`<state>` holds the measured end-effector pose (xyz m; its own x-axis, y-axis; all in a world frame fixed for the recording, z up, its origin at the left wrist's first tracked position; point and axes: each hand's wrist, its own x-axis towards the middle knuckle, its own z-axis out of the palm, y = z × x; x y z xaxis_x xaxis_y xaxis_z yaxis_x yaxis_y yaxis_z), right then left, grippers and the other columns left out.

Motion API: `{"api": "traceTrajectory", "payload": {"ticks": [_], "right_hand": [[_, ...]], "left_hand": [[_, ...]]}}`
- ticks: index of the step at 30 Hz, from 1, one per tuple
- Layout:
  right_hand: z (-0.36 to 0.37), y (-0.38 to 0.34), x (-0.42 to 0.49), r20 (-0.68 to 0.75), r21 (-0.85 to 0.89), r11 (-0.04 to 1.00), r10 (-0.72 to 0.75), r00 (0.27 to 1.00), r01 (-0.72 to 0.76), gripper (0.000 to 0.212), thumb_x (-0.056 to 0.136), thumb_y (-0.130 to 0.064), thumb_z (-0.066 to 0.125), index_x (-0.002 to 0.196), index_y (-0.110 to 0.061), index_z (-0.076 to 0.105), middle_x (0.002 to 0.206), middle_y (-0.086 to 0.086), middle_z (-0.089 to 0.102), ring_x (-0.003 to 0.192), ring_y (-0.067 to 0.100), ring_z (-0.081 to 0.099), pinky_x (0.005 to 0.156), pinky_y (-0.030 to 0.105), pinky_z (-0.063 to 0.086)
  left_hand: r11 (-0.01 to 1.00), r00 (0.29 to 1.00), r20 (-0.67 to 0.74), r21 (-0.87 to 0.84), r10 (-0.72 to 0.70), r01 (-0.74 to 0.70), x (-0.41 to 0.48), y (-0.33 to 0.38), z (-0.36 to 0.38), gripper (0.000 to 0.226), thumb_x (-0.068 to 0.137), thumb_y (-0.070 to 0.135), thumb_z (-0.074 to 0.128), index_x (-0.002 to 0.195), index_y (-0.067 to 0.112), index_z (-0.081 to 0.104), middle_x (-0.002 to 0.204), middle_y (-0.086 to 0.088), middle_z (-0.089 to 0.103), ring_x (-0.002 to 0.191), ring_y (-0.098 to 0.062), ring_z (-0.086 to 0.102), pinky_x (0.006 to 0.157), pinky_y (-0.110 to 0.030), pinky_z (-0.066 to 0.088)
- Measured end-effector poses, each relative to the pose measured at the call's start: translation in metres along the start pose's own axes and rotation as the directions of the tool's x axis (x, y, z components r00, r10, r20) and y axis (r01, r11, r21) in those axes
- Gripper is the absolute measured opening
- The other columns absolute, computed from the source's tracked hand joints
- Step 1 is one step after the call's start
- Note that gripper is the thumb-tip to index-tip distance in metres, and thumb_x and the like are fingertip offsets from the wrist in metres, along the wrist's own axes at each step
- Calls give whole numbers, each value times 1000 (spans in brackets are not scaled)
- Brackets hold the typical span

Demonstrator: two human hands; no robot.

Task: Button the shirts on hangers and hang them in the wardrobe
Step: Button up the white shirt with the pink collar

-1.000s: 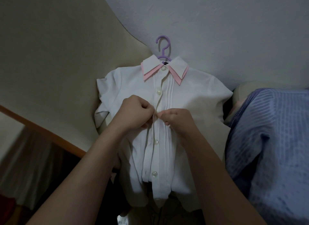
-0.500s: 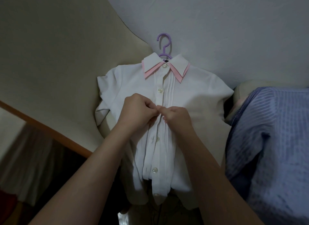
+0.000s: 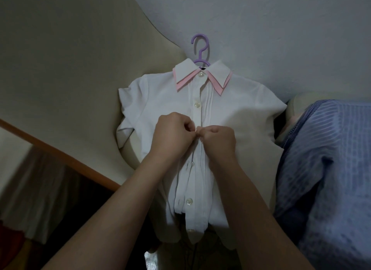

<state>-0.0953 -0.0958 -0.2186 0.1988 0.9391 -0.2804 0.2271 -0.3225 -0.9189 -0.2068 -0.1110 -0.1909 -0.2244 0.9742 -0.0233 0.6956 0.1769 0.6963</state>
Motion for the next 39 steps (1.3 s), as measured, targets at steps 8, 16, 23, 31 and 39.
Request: {"api": "traceTrajectory", "payload": {"ticks": [8,16,23,31,39], "right_hand": [[12,5,-10,-97,-103,987,-131,987,121,29,90,-14,64,61,-11,63,70,5,67,69,22,63,63,33,51],[11,11,-17,-59,-122,964,-245,968,237,30,89,-12,63,62,-19,52,65,-4,52,64,13,47,56,14,33],[-8,3,-7,133,5,995,-97,986,97,43,84,-5,63,44,-10,53,48,-6,37,49,11,34,54,25,32],[2,6,-10,-9,-50,995,-88,996,87,26,87,-10,69,64,-22,65,67,-4,66,68,13,64,66,22,51],[7,26,-21,-129,-145,894,-442,887,425,19,87,-6,64,71,-11,56,70,-9,47,70,18,50,68,29,43]], "left_hand": [[979,988,46,-139,-145,150,6,-5,-4,16,84,10,74,70,17,79,69,3,74,64,-13,71,71,-37,63],[986,991,-43,-112,-129,123,4,-3,1,12,86,12,70,77,16,78,79,5,75,80,-9,69,74,-23,55],[994,995,-66,-78,-75,70,-1,3,-1,17,81,12,70,67,20,76,66,8,72,67,-5,67,67,-24,58],[984,991,30,-119,-130,133,3,0,-2,14,86,9,71,74,13,78,74,2,75,70,-9,71,69,-20,58],[756,858,388,-432,-337,492,14,-4,-18,9,90,1,67,92,-2,76,71,-14,72,61,-16,69,69,-32,62]]}}
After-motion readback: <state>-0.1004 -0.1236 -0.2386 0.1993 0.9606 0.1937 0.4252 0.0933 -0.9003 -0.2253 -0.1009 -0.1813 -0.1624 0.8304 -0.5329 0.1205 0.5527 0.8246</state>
